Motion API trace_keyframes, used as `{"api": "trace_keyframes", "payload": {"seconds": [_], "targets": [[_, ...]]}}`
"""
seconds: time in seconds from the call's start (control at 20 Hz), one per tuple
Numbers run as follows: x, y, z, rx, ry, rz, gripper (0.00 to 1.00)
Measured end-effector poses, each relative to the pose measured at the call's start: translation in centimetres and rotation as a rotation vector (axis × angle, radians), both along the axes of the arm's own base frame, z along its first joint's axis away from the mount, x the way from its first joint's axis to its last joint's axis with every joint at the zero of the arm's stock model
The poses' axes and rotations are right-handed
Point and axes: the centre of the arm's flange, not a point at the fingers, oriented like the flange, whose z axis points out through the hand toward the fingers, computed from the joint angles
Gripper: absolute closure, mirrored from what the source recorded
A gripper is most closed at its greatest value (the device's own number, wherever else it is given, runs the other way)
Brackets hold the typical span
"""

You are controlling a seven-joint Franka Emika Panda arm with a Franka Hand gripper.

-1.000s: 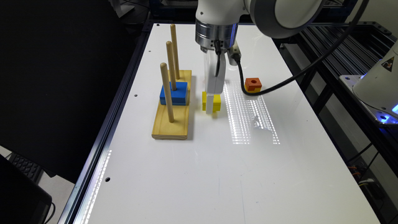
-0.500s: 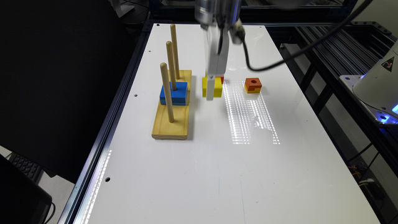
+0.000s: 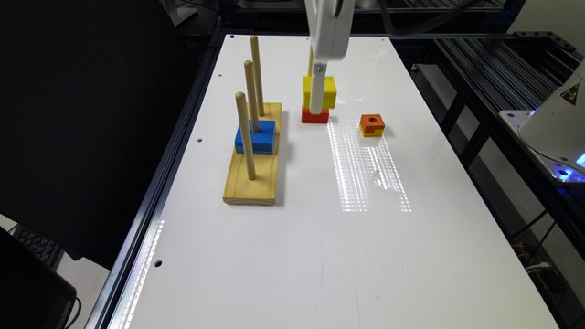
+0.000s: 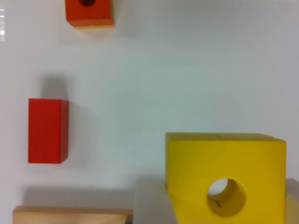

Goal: Pick up yellow block.

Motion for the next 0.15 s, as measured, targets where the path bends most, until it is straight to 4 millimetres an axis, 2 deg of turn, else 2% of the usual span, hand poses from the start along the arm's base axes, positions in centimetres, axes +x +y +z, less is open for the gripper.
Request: {"api": "trace_keyframes", "payload": {"seconds": [0.15], "targets": [[0.0, 0.1, 1.8, -0.003, -0.013, 0.0, 1.0]]}}
